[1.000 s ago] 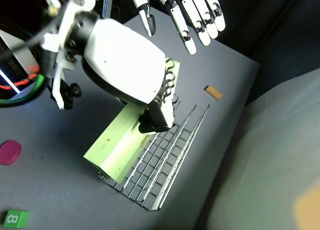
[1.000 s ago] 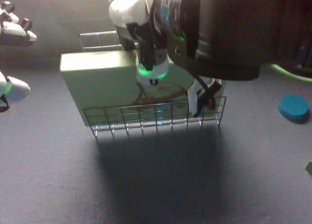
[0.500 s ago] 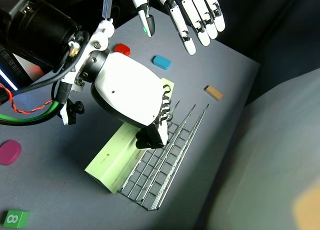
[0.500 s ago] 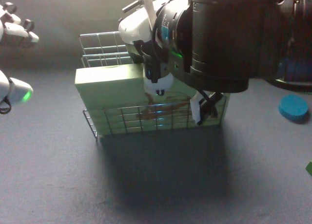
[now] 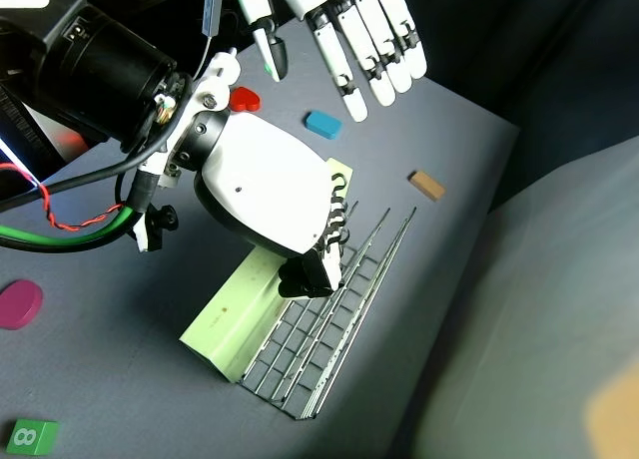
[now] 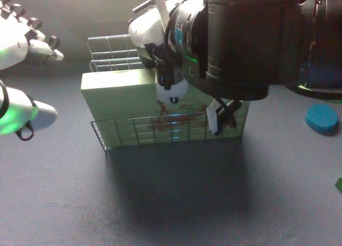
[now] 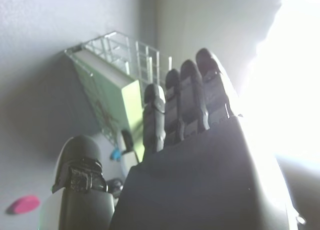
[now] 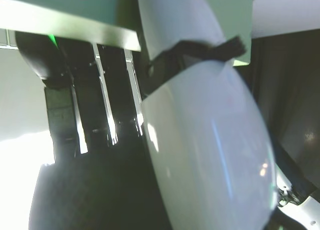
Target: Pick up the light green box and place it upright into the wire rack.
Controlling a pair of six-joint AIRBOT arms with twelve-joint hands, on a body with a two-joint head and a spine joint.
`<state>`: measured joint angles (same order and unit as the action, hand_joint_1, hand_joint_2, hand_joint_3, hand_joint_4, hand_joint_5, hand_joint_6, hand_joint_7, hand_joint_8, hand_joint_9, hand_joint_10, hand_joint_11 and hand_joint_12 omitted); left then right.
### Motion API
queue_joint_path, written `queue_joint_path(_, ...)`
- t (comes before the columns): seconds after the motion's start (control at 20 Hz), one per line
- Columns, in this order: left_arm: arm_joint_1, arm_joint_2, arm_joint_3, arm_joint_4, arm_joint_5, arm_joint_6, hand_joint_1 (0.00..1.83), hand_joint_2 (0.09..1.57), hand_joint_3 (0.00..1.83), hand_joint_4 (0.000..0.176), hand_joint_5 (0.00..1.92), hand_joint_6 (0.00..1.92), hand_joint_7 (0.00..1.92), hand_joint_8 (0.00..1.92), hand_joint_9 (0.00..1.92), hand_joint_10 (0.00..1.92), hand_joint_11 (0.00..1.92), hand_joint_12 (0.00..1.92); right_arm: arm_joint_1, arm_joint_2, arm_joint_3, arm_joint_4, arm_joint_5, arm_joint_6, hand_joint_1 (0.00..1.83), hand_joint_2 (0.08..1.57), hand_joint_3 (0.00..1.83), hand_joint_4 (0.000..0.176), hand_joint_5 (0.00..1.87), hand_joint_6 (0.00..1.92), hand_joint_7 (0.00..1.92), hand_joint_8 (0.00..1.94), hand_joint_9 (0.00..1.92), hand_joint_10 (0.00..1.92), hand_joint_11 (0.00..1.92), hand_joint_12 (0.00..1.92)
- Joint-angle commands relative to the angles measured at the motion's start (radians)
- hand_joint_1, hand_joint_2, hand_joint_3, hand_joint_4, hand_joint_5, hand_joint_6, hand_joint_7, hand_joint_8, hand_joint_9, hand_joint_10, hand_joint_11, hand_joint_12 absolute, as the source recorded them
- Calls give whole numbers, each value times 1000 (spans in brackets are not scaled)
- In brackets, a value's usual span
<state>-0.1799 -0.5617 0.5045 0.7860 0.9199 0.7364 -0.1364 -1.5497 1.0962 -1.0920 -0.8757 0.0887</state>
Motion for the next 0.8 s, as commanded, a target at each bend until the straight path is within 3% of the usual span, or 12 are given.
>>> queue_joint_path(0.0,-5,-5,-2,77,-56,-1,64,1306,0,62,221,4,133,0,109,1,0,301,2,2,-2,-69,18,-9,1226,1202,0,0,711,1238,916,1208,734,1148,659,1461)
queue_joint_path(0.05,-5,-11,-3,77,-56,-4,65,1306,0,62,221,4,132,0,109,1,0,299,3,4,-3,-69,17,-8,1183,1219,0,0,695,1294,877,1268,689,997,618,1443)
queue_joint_path(0.1,-2,-16,-5,77,-55,-10,65,1306,0,62,219,2,131,0,109,0,0,287,4,6,-6,-69,17,-8,1091,1225,0,0,746,1305,756,768,640,902,543,1424)
queue_joint_path(0.15,3,-20,-7,78,-55,-17,65,1306,0,62,217,1,130,0,109,0,0,285,5,6,-7,-69,17,-8,1041,1174,0,0,654,655,741,498,600,812,462,1405)
queue_joint_path(0.2,7,-24,-9,84,-55,-27,66,1306,0,61,213,0,127,0,100,1,0,266,6,8,-9,-68,17,-8,1012,1154,0,0,681,302,768,293,588,723,396,1391)
queue_joint_path(0.3,19,-37,-19,91,-52,-49,67,1306,0,61,210,0,125,0,95,0,0,246,11,16,-20,-68,17,-11,981,1098,0,0,645,41,764,69,554,570,320,1372)
queue_joint_path(0.55,36,-51,-32,102,-47,-73,70,1305,0,61,206,0,125,0,94,0,0,245,36,60,-60,-37,21,-17,831,997,0,0,428,0,534,0,506,123,207,1255)
queue_joint_path(0.75,39,-51,-38,110,-47,-89,76,1304,0,61,206,0,127,1,96,1,0,247,104,156,-128,7,67,-18,743,936,0,0,335,0,419,0,394,16,61,1161)
